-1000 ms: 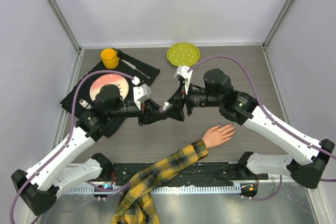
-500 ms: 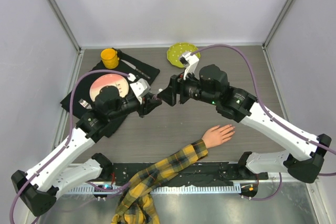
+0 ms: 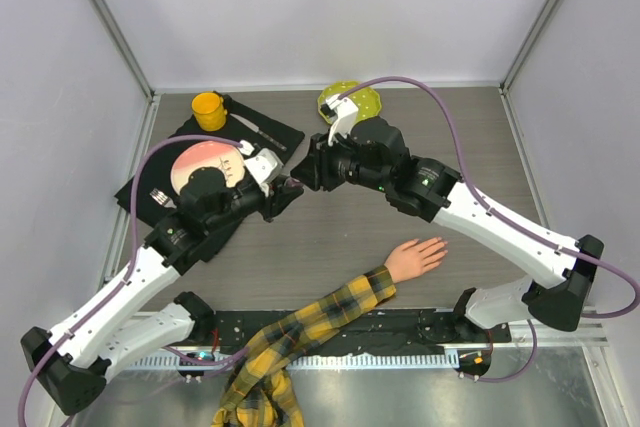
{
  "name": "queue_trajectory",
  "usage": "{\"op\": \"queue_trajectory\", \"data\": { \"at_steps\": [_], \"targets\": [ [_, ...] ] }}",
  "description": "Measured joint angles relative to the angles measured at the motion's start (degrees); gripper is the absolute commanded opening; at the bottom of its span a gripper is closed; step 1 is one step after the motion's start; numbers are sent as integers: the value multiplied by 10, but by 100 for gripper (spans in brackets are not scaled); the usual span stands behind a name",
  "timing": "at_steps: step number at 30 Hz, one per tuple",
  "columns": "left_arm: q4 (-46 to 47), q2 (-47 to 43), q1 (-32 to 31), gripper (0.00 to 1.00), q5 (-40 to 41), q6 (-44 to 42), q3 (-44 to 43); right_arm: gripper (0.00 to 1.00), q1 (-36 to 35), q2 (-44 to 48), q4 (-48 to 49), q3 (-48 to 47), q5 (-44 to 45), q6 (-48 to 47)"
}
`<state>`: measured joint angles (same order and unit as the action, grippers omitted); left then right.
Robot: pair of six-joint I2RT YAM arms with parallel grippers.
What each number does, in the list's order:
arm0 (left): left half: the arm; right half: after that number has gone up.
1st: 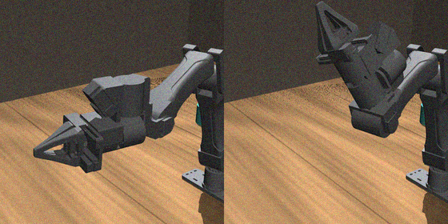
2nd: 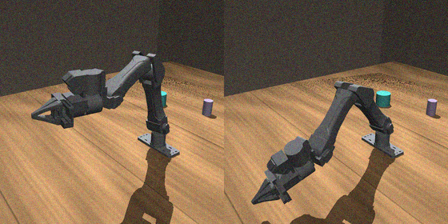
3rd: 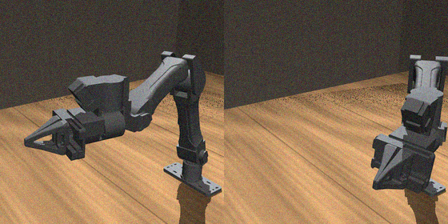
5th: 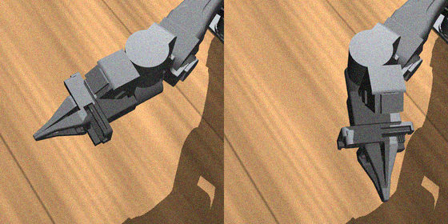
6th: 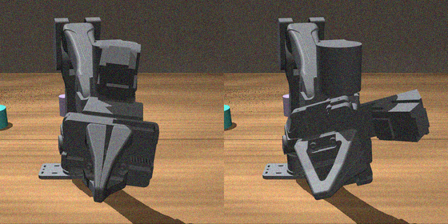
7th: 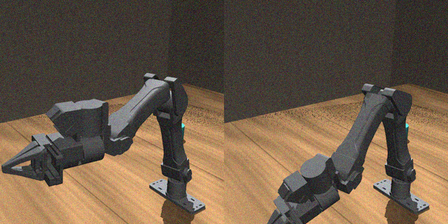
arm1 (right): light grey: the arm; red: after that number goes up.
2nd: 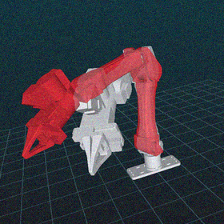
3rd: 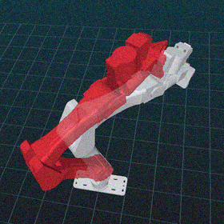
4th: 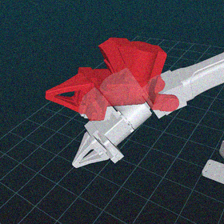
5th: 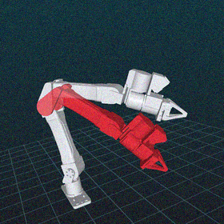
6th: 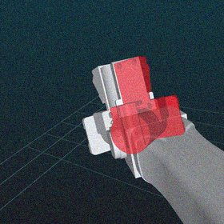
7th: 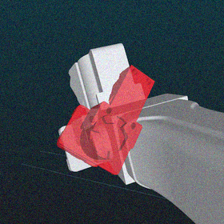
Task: Paint the nails
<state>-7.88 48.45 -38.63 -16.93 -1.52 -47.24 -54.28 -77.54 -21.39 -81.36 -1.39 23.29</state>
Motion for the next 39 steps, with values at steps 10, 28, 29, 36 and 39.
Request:
{"op": "queue_trajectory", "data": {
  "at_steps": [10,28,29,36,39],
  "targets": [
    [0,-3,3,0,-40,11,2,1,2,4,-4,0,-36,-40],
    [-28,1,5,0,-337,43,-27,60,56,78,-10,57,-419,-245],
    [-22,0,3,0,-318,39,-27,63,54,78,-11,57,-408,-239],
    [-9,-1,0,0,-193,-5,-24,73,52,86,-11,63,-233,-195],
    [-5,-6,0,0,-151,-19,-12,74,52,93,-8,64,-188,-169]
  ]
}}
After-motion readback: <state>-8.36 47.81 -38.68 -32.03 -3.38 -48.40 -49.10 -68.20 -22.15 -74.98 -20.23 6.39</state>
